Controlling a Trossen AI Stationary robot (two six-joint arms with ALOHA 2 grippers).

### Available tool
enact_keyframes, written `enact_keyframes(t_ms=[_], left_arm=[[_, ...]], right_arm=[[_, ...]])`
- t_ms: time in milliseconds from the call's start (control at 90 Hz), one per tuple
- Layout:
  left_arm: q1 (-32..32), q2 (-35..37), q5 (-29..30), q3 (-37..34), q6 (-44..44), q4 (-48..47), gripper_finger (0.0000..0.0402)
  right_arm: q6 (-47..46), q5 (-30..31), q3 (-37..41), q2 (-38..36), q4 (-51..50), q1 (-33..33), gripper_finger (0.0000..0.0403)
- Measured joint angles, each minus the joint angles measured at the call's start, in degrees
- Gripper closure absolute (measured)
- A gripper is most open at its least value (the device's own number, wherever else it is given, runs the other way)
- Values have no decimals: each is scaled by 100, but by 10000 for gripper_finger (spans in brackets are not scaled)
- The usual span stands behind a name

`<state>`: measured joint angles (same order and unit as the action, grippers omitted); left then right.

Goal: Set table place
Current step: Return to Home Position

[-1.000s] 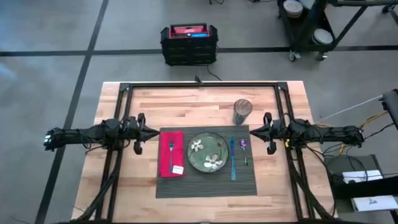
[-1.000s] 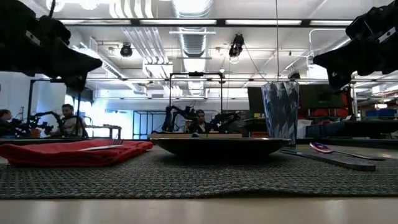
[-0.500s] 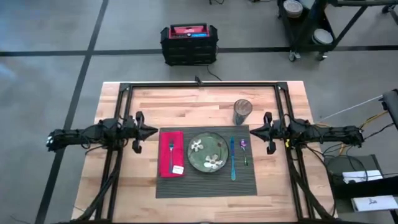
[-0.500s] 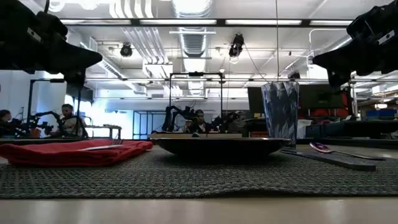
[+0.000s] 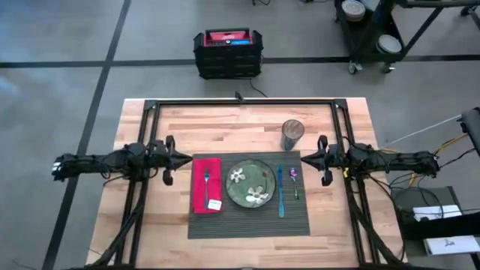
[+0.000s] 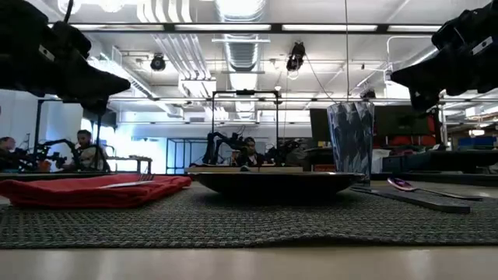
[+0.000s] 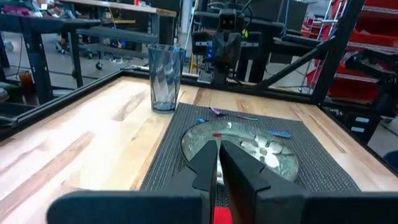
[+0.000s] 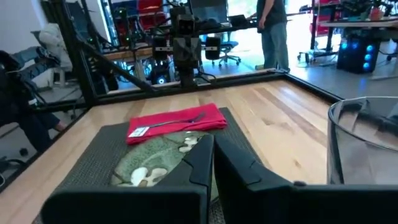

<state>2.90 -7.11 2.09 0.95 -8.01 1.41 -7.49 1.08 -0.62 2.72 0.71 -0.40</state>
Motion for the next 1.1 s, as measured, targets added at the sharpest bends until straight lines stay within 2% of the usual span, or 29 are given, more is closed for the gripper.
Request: enact_keyframes(t_ms=[1100], left_arm=[[0, -1121, -9, 15, 0, 3, 393]], right_arm=[[0, 2, 2, 0, 4, 0, 403]])
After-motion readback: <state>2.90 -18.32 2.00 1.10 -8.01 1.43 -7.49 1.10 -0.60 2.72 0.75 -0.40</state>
